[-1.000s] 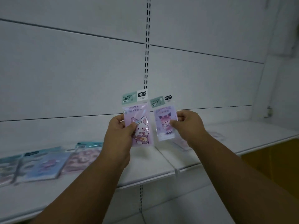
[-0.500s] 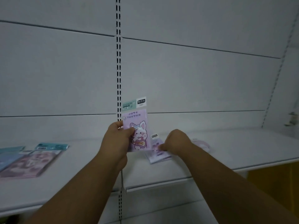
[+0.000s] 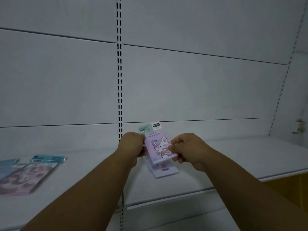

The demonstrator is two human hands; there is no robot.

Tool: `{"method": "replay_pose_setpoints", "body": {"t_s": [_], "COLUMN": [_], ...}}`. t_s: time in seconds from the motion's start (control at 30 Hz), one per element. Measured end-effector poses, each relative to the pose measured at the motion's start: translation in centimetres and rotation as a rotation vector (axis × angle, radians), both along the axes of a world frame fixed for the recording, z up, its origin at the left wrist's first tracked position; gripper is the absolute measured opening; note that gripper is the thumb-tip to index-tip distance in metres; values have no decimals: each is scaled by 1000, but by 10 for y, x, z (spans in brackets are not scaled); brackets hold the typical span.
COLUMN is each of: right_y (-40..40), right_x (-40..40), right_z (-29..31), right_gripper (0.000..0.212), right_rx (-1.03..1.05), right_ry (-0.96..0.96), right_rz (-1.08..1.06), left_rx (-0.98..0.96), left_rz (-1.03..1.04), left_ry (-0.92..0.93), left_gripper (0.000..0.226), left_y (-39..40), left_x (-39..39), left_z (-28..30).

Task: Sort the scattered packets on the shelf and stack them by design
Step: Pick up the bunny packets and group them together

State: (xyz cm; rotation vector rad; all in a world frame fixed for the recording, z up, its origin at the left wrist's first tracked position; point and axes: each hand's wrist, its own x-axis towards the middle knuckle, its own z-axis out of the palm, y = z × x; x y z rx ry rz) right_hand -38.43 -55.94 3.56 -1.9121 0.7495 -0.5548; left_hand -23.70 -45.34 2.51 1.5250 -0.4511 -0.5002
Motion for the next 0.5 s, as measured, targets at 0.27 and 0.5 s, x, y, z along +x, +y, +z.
{"method": "replay_pose_setpoints", "body": {"t_s": [0.27, 0.5], "right_y": [-3, 30], "right_x": [18, 40], "right_z": [-23, -5], "right_gripper": [24, 40], "right_rx": [-491, -875], "right_ry": [505, 281], "right_rz": [-85, -80], "left_rx": [705, 652], "left_rz": [32, 128], "left_ry": [-647, -831], "left_gripper": [17, 29], "left_y": [-25, 0], "left_x": [26, 26], "left_z": [-27, -34]}}
